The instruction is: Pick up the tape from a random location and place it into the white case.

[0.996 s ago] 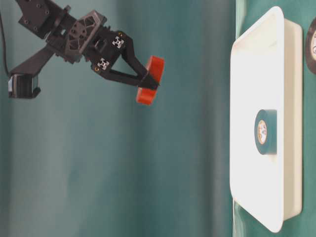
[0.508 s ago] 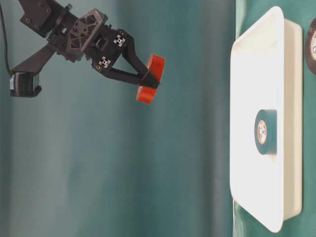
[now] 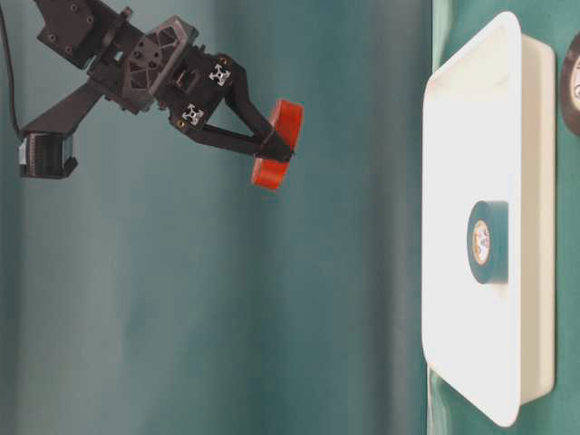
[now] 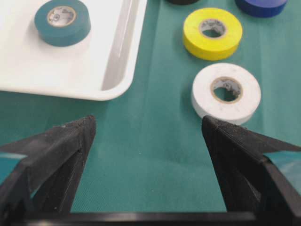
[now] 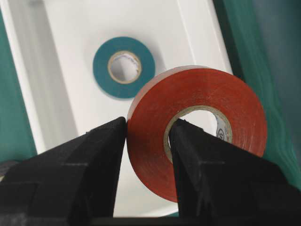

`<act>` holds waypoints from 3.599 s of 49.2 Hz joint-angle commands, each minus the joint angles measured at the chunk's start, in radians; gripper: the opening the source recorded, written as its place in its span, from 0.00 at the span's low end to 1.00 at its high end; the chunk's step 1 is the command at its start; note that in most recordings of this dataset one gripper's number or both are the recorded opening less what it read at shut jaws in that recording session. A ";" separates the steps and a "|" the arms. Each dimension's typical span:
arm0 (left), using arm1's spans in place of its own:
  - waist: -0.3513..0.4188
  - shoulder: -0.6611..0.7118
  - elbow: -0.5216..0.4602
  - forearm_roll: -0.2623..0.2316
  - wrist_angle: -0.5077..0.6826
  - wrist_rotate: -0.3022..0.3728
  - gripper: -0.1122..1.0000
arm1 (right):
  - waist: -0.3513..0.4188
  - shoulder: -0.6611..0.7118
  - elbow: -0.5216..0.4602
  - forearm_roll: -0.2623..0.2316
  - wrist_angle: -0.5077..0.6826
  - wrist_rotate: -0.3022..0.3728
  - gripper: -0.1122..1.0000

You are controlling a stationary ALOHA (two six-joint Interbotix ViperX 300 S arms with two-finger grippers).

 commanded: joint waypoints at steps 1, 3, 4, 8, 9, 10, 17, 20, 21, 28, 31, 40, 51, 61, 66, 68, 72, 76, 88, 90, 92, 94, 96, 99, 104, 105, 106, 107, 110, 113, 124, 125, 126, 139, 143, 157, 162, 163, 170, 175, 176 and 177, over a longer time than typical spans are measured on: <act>0.003 0.011 -0.009 -0.002 -0.005 0.000 0.99 | 0.000 -0.006 -0.005 -0.002 -0.006 0.002 0.40; 0.003 0.011 -0.011 -0.002 -0.005 0.000 0.99 | 0.000 0.000 -0.002 -0.002 -0.008 0.002 0.40; 0.003 0.011 -0.011 -0.002 -0.005 0.000 0.99 | 0.000 0.003 0.002 -0.002 -0.009 0.002 0.40; 0.003 0.011 -0.011 -0.002 -0.005 0.000 0.99 | 0.002 0.023 0.009 -0.002 -0.012 0.003 0.40; 0.003 0.011 -0.011 -0.002 -0.005 0.000 0.99 | 0.000 0.029 0.012 -0.002 -0.015 0.003 0.40; 0.003 0.009 -0.011 -0.002 -0.005 0.000 0.99 | 0.000 0.037 0.014 -0.002 -0.018 0.005 0.40; 0.003 0.011 -0.011 -0.002 -0.005 0.000 0.99 | 0.000 0.087 0.035 0.000 -0.067 0.006 0.40; 0.003 0.011 -0.011 -0.002 -0.005 0.000 0.99 | 0.000 0.112 0.046 0.002 -0.100 0.006 0.40; 0.003 0.011 -0.011 0.000 -0.005 0.000 0.99 | 0.000 0.123 0.051 0.002 -0.109 0.008 0.40; 0.003 0.011 -0.011 0.000 -0.005 0.000 0.99 | 0.000 0.179 0.069 0.002 -0.161 0.008 0.40; 0.003 0.011 -0.011 0.000 -0.003 0.000 0.99 | 0.000 0.207 0.077 0.002 -0.179 0.008 0.40; 0.003 0.011 -0.009 0.000 -0.005 0.000 0.99 | -0.002 0.288 0.094 0.002 -0.242 0.008 0.40; 0.005 0.011 -0.009 -0.002 -0.005 0.000 0.99 | -0.011 0.377 0.097 0.002 -0.262 0.008 0.40; 0.005 0.011 -0.009 -0.002 -0.005 0.000 0.99 | -0.018 0.390 0.097 0.002 -0.262 0.008 0.40; 0.006 0.011 -0.011 0.000 -0.005 0.000 0.99 | -0.021 0.390 0.097 0.002 -0.262 0.008 0.40; 0.006 0.011 -0.011 -0.002 -0.005 0.000 0.99 | -0.021 0.390 0.097 0.002 -0.262 0.008 0.40; 0.006 0.011 -0.011 -0.002 -0.005 0.000 0.99 | -0.023 0.390 0.095 0.002 -0.259 0.008 0.40; 0.006 0.011 -0.011 -0.002 -0.005 0.000 0.99 | -0.023 0.388 0.092 0.002 -0.259 0.008 0.40; 0.006 0.011 -0.011 -0.002 -0.005 0.000 0.99 | -0.023 0.383 0.087 0.000 -0.259 0.008 0.54; 0.006 0.011 -0.011 0.000 -0.003 0.000 0.99 | -0.023 0.376 0.087 -0.003 -0.258 0.006 0.65; 0.006 0.011 -0.011 0.000 -0.005 0.000 0.99 | -0.023 0.367 0.087 -0.003 -0.256 0.005 0.74; 0.006 0.011 -0.009 0.000 -0.005 0.000 0.99 | -0.023 0.353 0.087 -0.003 -0.255 0.005 0.81; 0.006 0.011 -0.009 -0.002 -0.005 0.000 0.99 | -0.023 0.334 0.086 -0.003 -0.255 0.005 0.87; 0.006 0.011 -0.009 -0.002 -0.003 0.000 0.99 | -0.023 0.305 0.086 -0.003 -0.252 0.005 0.90; 0.006 0.011 -0.009 -0.002 -0.005 0.000 0.99 | -0.023 0.245 0.080 -0.003 -0.235 0.003 0.87; 0.006 0.011 -0.009 0.000 -0.005 0.000 0.99 | -0.023 0.233 0.078 -0.003 -0.229 0.002 0.87; 0.006 0.011 -0.009 -0.002 -0.005 0.000 0.99 | -0.023 0.219 0.075 -0.003 -0.224 0.002 0.87; 0.006 0.011 -0.009 -0.002 -0.005 0.000 0.99 | -0.023 0.207 0.074 -0.003 -0.218 0.000 0.87; 0.006 0.011 -0.009 0.000 -0.003 0.000 0.99 | -0.023 0.169 0.067 -0.003 -0.195 -0.002 0.87; 0.006 0.011 -0.011 -0.002 -0.005 0.000 0.99 | -0.023 0.135 0.060 -0.003 -0.173 -0.003 0.87; 0.006 0.011 -0.011 0.000 -0.005 0.000 0.99 | -0.018 0.038 0.031 -0.025 -0.086 -0.002 0.87; 0.006 0.011 -0.011 -0.002 -0.005 0.000 0.99 | -0.017 0.031 0.029 -0.028 -0.078 -0.002 0.87; 0.006 0.011 -0.011 -0.002 -0.003 0.000 0.99 | -0.017 0.026 0.026 -0.029 -0.071 -0.002 0.87; 0.006 0.011 -0.011 -0.002 -0.003 0.000 0.99 | -0.011 -0.026 0.009 -0.037 -0.017 0.000 0.87; 0.006 0.011 -0.011 -0.002 -0.005 0.000 0.99 | -0.008 -0.035 0.009 -0.038 -0.015 0.000 0.87; 0.006 0.011 -0.011 -0.002 -0.005 0.000 0.99 | -0.002 -0.043 0.009 -0.037 -0.014 0.000 0.87; 0.006 0.011 -0.011 -0.002 -0.003 0.000 0.99 | -0.002 -0.043 0.008 -0.038 -0.014 0.000 0.87; 0.006 0.011 -0.011 -0.002 -0.003 0.002 0.99 | -0.002 -0.043 0.008 -0.037 -0.014 0.000 0.87; 0.006 0.011 -0.011 -0.002 -0.003 0.000 0.99 | 0.000 -0.043 0.009 -0.038 -0.014 0.000 0.87; 0.006 0.011 -0.011 -0.002 -0.005 0.002 0.99 | 0.000 -0.043 0.009 -0.038 -0.014 0.000 0.87; 0.006 0.011 -0.011 -0.002 -0.005 0.000 0.99 | 0.000 -0.043 0.009 -0.037 -0.012 0.000 0.87; 0.006 0.011 -0.011 0.000 -0.005 0.002 0.99 | 0.000 -0.043 0.009 -0.038 -0.012 0.000 0.87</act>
